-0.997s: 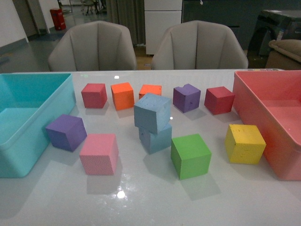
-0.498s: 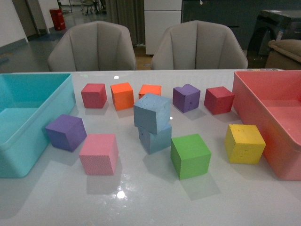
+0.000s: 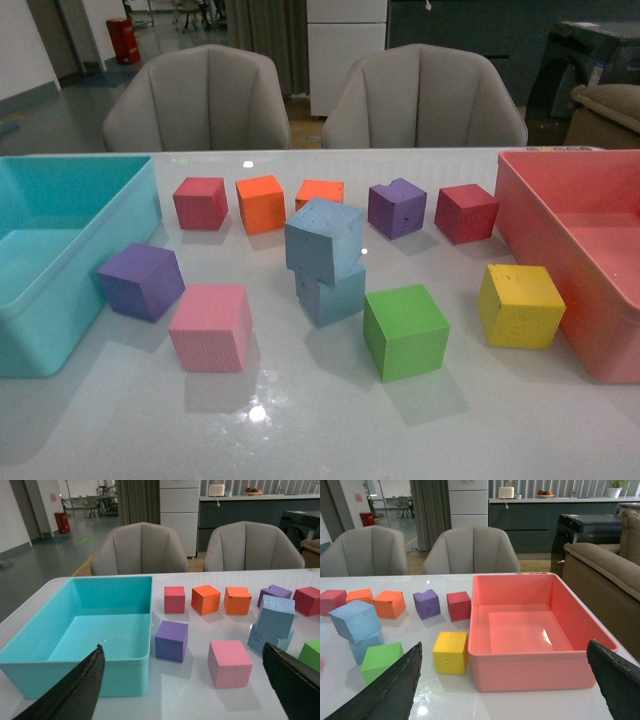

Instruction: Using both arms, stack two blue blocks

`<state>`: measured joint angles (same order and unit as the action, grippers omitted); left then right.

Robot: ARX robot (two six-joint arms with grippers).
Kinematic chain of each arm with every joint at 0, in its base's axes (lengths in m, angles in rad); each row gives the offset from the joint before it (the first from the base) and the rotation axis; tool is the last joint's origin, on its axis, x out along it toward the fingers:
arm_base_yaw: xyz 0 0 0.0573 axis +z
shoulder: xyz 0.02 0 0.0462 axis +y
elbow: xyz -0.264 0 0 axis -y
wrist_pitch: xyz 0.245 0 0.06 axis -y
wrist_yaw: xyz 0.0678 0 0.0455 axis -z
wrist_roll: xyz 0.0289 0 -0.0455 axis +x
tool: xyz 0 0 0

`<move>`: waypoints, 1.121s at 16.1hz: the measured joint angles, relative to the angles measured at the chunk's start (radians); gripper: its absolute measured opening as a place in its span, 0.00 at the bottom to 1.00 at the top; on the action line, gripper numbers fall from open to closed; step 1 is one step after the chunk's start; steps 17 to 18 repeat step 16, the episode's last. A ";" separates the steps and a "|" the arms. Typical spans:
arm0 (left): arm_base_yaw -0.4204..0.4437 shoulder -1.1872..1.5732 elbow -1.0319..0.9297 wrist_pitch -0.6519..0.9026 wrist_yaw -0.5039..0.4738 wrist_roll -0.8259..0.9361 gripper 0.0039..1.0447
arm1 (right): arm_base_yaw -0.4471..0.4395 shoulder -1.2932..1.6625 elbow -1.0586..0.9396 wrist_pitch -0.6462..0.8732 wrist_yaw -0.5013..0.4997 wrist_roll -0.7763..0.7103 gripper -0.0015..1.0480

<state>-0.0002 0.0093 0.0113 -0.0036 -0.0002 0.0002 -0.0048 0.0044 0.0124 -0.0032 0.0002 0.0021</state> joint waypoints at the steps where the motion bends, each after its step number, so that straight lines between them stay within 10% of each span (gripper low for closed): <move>1: 0.000 0.000 0.000 0.000 0.000 0.000 0.95 | 0.000 0.000 0.000 0.000 0.000 0.000 0.94; 18: 0.000 0.000 0.000 0.000 0.000 0.000 0.94 | 0.000 0.000 0.000 0.000 0.000 0.000 0.94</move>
